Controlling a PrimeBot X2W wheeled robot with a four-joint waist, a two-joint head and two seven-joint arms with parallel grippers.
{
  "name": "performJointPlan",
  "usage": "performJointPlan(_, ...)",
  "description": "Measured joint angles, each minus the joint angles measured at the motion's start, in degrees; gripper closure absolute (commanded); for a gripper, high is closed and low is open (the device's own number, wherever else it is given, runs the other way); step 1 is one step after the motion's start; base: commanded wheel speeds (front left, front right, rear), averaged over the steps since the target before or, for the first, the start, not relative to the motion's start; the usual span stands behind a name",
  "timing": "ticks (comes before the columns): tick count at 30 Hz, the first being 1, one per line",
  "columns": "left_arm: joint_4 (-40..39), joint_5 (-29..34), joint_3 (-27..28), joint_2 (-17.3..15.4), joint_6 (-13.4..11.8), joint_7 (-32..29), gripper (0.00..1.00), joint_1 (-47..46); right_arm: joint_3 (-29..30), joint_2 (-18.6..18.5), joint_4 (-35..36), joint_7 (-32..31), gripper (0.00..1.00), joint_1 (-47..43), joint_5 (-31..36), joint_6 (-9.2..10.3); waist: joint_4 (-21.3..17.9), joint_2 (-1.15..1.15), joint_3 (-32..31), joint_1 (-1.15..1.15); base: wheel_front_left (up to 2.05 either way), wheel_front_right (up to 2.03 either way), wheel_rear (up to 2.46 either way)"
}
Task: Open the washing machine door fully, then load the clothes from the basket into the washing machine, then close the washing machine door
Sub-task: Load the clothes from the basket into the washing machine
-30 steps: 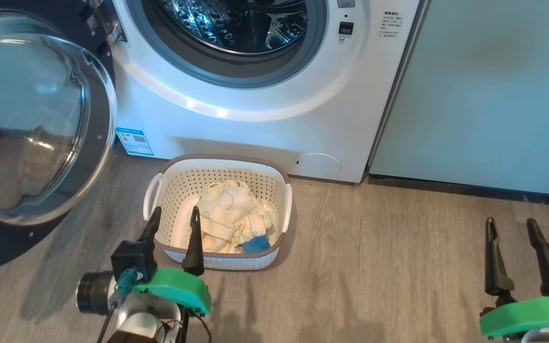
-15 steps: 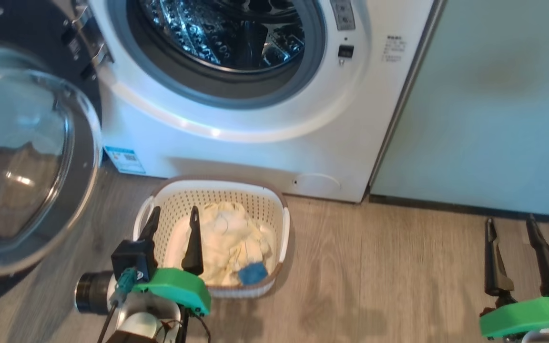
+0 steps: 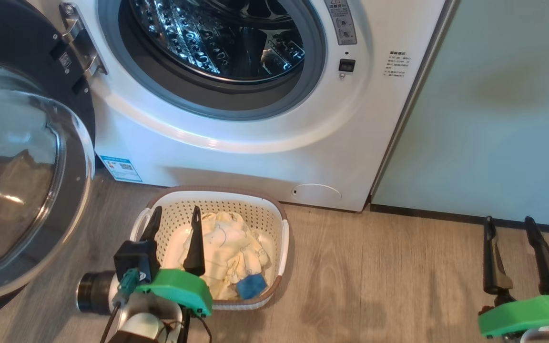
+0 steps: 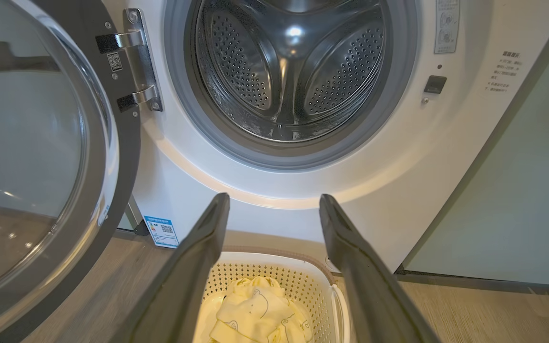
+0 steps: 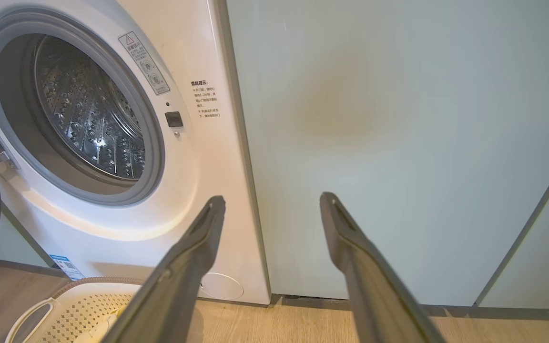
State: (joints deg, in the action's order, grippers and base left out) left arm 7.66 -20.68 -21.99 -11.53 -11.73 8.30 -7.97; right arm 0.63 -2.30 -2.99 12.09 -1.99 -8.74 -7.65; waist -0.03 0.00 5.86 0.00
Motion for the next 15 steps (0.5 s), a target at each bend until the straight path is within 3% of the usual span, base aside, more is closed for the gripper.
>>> performJointPlan(15,0.24,0.00,-0.40,-0.21,-0.43,0.00,0.00,-0.05,0.01,0.00,-0.45,0.18,0.00,0.02,0.00,0.00,-0.16,0.00,0.44,0.00,0.00,0.00,0.00)
